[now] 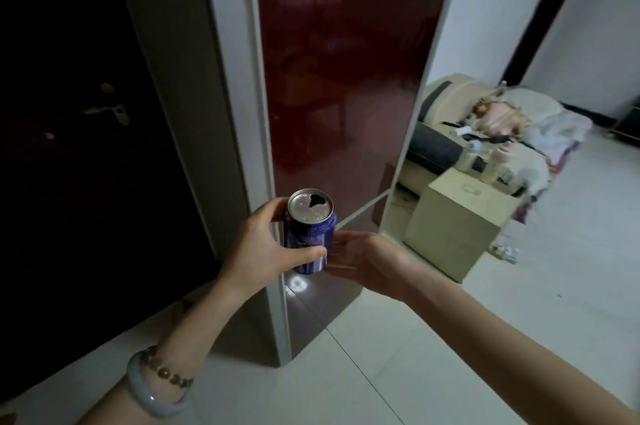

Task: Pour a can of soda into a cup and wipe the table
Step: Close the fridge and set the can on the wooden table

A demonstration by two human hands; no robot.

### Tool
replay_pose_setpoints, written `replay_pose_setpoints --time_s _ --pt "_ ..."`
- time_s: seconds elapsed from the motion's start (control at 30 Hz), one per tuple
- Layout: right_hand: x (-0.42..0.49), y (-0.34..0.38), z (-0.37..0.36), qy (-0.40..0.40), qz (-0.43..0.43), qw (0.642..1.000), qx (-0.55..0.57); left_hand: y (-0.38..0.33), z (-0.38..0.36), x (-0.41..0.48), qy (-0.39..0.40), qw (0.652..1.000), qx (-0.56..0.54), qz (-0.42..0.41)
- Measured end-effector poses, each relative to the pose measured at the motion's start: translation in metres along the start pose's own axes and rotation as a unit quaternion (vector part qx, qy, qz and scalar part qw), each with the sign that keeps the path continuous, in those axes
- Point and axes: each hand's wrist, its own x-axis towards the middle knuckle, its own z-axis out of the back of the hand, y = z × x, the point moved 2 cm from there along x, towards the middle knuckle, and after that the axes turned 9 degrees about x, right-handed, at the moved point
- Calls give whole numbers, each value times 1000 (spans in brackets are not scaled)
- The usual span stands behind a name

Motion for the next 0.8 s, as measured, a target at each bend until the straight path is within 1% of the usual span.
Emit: replay_pose_setpoints --time_s 0.13,0.3,0.5,0.63,0.8 --pt "-49 -10 21 -44 4 997 60 -20 -30 -8 69 996 -16 -45" --pt "-116 -33 59 -176 34 972 153 -62 -85 -16 178 976 -66 -106" --pt "-221 -50 100 -290 111 921 236 -129 -162 -37 262 940 -115 -186" --pt "-288 -67 124 -348 152 872 307 -180 -212 -63 317 911 -135 -227" --pt "-380 -91 155 -411 187 827 335 -247 -275 -109 362 880 -148 -270"
